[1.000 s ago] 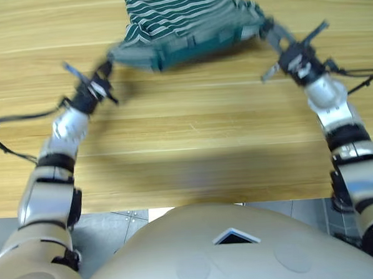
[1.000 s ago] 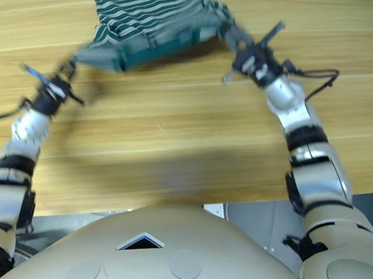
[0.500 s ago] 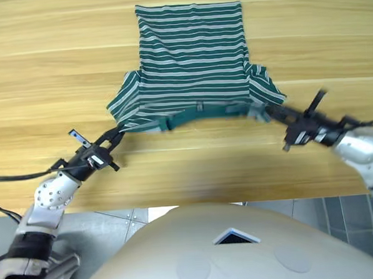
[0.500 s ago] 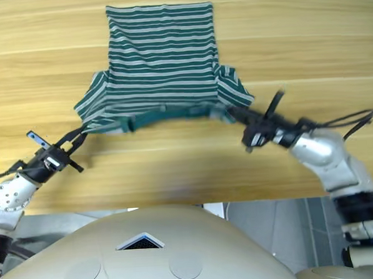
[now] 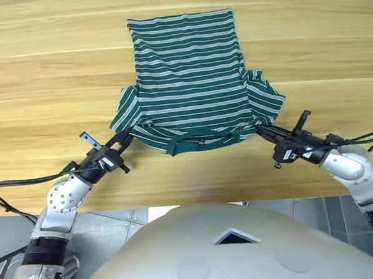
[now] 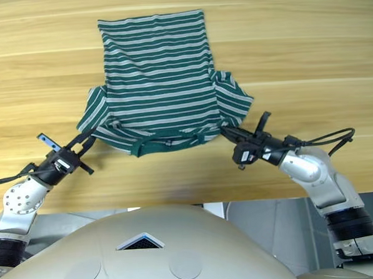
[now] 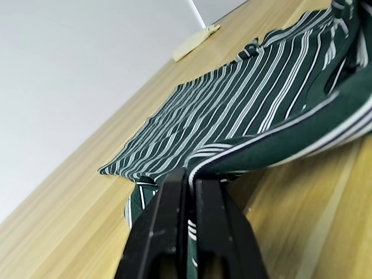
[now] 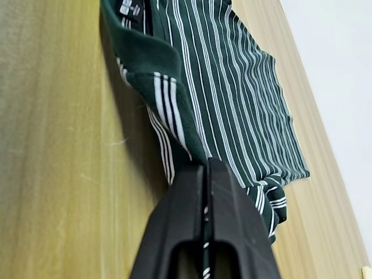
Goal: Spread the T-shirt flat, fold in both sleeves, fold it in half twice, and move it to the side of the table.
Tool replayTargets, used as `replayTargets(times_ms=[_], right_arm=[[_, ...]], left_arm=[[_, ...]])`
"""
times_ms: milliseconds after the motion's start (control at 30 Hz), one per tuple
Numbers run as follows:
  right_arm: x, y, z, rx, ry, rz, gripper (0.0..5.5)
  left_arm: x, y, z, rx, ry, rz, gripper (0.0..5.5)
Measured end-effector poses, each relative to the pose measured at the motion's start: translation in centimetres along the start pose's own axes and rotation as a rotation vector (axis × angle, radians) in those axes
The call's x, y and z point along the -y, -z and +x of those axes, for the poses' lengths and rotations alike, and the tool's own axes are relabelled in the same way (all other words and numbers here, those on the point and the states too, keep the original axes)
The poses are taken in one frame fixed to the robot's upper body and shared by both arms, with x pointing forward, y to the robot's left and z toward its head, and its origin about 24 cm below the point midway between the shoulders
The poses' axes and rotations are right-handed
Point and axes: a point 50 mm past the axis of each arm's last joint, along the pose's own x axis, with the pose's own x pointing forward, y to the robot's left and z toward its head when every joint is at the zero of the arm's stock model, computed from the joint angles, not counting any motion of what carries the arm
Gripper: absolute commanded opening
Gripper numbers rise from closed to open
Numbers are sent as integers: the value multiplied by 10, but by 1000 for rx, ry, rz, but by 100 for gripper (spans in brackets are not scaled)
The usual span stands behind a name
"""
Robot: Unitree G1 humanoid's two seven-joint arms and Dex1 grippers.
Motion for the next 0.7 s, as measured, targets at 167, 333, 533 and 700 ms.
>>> replayTargets(times_ms=[167, 333, 533, 700], right_arm=[[-2, 0, 3, -2, -3, 2, 12], [-5, 1, 2, -5, -12, 11, 12], [-7, 2, 2, -8, -33, 17, 12], [-11, 2, -3, -19, -54, 26, 12]], left_arm=[[3, 5, 3, -16, 32, -23, 27], [8, 2, 0, -7, 54, -55, 27], [15, -2, -8, 6, 64, -117, 27], [18, -8, -17, 16, 54, -160, 27]])
